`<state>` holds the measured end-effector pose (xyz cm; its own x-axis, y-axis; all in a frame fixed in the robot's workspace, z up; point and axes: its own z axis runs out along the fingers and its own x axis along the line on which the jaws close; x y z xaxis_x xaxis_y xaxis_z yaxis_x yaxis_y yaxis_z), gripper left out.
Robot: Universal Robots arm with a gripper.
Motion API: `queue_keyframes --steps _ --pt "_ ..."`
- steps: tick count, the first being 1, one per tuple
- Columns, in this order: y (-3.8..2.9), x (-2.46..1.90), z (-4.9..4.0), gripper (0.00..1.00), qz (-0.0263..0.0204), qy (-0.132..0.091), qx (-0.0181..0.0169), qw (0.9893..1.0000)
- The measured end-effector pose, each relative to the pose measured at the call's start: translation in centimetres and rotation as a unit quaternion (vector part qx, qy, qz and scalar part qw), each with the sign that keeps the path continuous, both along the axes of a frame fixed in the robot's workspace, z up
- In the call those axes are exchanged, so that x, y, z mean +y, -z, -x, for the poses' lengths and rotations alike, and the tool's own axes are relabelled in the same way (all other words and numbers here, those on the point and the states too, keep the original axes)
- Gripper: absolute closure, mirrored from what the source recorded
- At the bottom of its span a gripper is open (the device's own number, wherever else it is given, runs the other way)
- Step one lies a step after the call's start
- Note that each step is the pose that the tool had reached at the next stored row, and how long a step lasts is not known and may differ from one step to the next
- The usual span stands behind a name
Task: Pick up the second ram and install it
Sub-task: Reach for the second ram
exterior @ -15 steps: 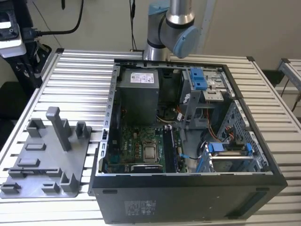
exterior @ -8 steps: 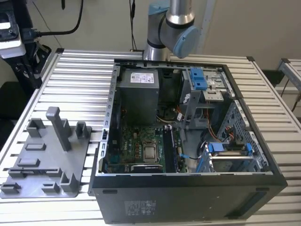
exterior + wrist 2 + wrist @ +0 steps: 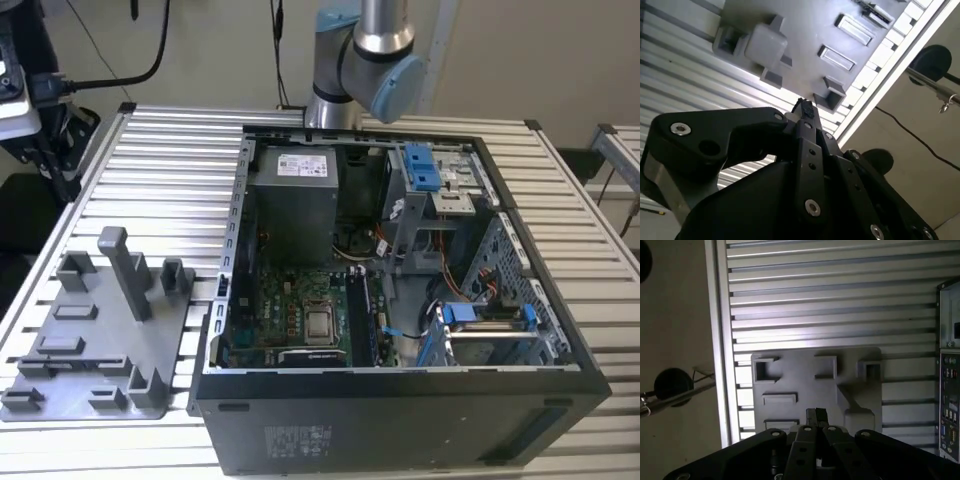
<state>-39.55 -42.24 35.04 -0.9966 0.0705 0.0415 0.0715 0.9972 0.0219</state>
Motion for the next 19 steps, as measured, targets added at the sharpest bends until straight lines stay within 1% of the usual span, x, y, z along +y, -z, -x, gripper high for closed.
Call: queue_keyframes --steps 2,4,7,9,15,19 --pt "0.01 -0.8 0.07 0.89 -0.0001 0.0 -0.0001 1.0" --pt "0.01 -1.3 0.12 0.89 0.0004 0.0 -0.0001 1.0" --pt "0.03 -2.37 0.18 0.89 0.0005 0.0 -0.0001 1.0" --pt "0.04 -2.96 0.22 0.89 0.0009 0.0 -0.0001 1.0" --pt "0.07 -4.42 0.31 0.89 0.0035 0.0 -0.0002 1.0" --pt "0.08 -5.31 0.37 0.89 0.0053 0.0 -0.0001 1.0"
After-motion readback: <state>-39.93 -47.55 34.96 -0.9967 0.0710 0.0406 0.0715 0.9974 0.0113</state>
